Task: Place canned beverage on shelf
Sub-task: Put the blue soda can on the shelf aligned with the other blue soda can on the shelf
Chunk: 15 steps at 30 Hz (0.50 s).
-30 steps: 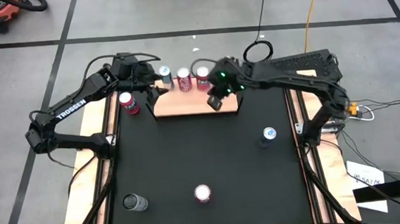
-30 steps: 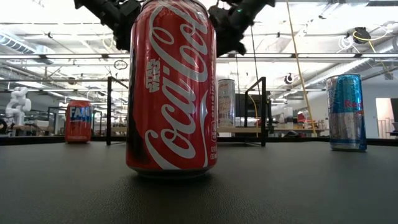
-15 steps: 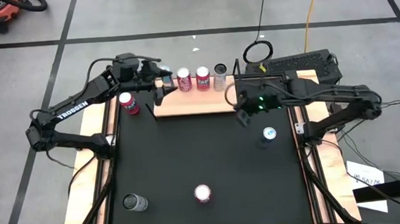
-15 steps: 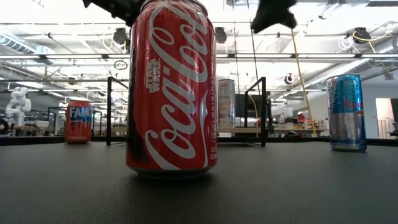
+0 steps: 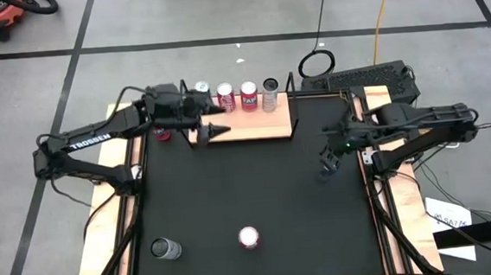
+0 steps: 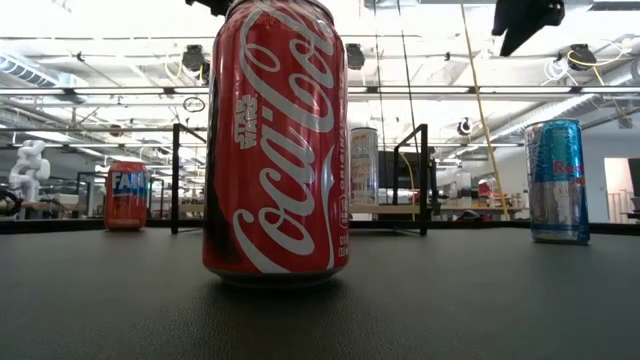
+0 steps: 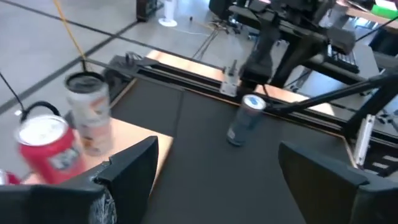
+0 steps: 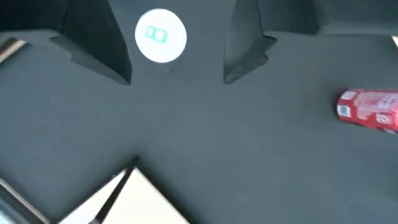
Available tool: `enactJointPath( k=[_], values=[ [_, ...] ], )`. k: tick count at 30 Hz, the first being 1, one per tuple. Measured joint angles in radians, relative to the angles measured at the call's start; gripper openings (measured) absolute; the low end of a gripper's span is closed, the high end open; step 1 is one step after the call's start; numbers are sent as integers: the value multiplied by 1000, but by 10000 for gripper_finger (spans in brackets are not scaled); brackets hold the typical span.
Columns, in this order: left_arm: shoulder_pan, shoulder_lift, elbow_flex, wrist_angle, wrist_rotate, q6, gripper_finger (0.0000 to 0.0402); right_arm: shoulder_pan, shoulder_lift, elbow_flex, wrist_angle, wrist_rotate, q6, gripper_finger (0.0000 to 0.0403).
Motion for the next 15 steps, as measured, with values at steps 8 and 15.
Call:
enactJointPath(
  k=[8, 15],
  values=[
    [-276, -16, 0, -130, -75, -125, 331, 62, -17, -52, 281, 5, -61, 251],
    [-542, 54, 0, -18, -106, -104, 331, 89, 11, -60, 349, 13, -131, 251]
  ],
)
